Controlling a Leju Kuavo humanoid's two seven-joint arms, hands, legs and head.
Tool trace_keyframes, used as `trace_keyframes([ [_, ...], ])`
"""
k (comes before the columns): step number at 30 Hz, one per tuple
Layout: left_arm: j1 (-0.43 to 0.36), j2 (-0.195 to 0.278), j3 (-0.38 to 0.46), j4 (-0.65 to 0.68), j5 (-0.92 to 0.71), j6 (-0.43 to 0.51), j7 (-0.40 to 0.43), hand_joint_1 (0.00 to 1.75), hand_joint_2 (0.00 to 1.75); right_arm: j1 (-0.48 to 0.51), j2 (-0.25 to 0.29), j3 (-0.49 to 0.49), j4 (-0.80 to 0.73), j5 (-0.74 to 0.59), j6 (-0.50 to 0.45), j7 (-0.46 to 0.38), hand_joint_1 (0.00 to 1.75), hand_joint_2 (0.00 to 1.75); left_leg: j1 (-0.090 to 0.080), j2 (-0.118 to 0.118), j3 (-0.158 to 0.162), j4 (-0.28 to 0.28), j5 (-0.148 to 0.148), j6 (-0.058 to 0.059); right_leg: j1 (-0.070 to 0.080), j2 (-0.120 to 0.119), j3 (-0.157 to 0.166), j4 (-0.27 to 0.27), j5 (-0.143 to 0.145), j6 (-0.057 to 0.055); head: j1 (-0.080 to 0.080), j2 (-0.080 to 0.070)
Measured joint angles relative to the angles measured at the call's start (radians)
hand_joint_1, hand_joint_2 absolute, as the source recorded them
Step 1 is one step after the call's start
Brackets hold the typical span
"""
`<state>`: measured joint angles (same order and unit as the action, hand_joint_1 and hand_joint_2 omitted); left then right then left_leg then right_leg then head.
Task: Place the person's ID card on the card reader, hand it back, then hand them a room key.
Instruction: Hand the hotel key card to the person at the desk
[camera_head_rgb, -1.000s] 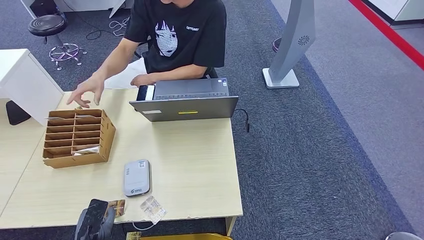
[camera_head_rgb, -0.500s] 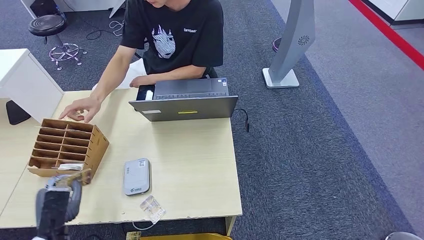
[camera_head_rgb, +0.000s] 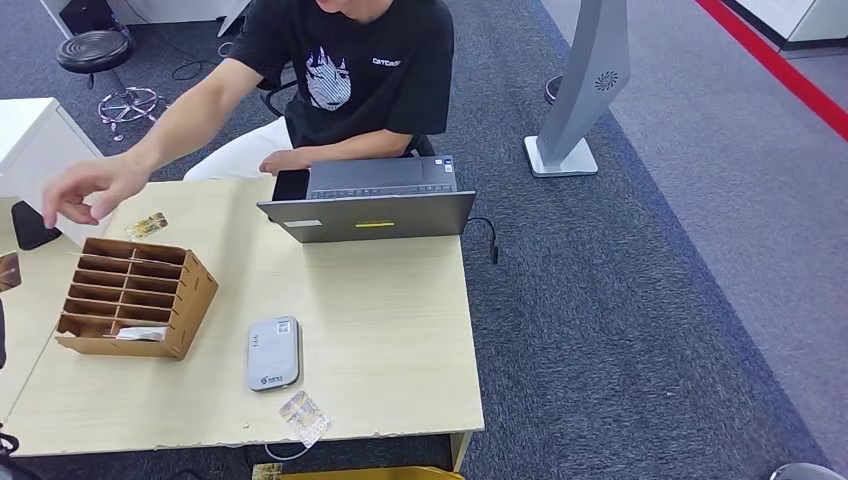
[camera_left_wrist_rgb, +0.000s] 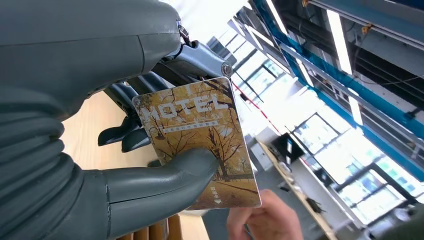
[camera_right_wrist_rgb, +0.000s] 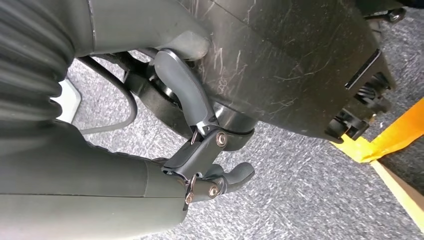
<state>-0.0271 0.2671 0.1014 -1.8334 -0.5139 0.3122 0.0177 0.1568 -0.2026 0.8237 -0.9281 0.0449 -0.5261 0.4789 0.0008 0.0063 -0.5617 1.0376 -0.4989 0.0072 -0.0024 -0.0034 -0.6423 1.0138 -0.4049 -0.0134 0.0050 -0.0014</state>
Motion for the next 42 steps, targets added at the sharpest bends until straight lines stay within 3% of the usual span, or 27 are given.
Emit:
trace_keyframes([
  [5,-0.093,0.060,0.007,0.090,-0.055,-0.014,0.078,1.75,1.75,-0.015,0.000,0.001,0.010,0.015,0.016,-0.005,0.00,1.75,0.000,0.000,-0.001,0.000,0.002,-0.001,0.000,0.000,-0.001,0.000,0.003,-0.002,0.000,0.000],
  [12,-0.158,0.093,0.008,0.177,-0.095,-0.012,0.142,1.75,1.75,-0.021,0.001,0.000,0.022,0.015,0.025,-0.020,0.00,1.75,0.000,0.000,-0.003,0.000,0.002,-0.001,0.000,0.000,-0.003,0.000,0.003,-0.001,0.000,0.000],
  [19,-0.221,0.096,0.008,0.300,-0.099,-0.007,0.162,1.75,1.75,-0.026,0.008,-0.005,0.034,0.000,0.028,-0.042,0.00,1.75,0.000,0.001,-0.003,0.000,0.003,-0.002,0.000,0.001,-0.004,0.000,0.004,-0.002,0.000,0.000],
  [33,-0.246,0.084,-0.017,0.343,-0.096,-0.007,0.146,1.75,1.75,-0.027,0.011,-0.020,0.045,0.001,0.035,-0.050,0.00,1.75,0.000,0.009,-0.006,0.000,0.003,-0.002,0.000,0.008,-0.009,0.000,0.006,-0.004,0.000,0.000],
  [34,-0.248,0.084,-0.018,0.345,-0.096,-0.007,0.146,1.68,1.75,-0.027,0.011,-0.021,0.046,0.001,0.036,-0.051,0.00,1.75,0.000,0.009,-0.006,0.000,0.003,-0.002,0.000,0.008,-0.009,0.000,0.006,-0.004,0.000,0.000],
  [38,-0.252,0.084,-0.020,0.354,-0.092,-0.005,0.140,0.99,1.75,-0.028,0.013,-0.024,0.050,0.001,0.038,-0.055,0.00,1.75,0.000,0.010,-0.007,0.000,0.003,-0.003,0.000,0.009,-0.010,0.000,0.006,-0.004,0.000,0.000],
  [42,-0.252,0.084,-0.020,0.362,-0.078,0.001,0.130,0.99,1.75,-0.028,0.016,-0.027,0.055,0.001,0.039,-0.059,0.00,1.75,0.000,0.009,-0.007,0.000,0.003,-0.003,0.000,0.008,-0.010,0.000,0.006,-0.004,0.000,0.000],
])
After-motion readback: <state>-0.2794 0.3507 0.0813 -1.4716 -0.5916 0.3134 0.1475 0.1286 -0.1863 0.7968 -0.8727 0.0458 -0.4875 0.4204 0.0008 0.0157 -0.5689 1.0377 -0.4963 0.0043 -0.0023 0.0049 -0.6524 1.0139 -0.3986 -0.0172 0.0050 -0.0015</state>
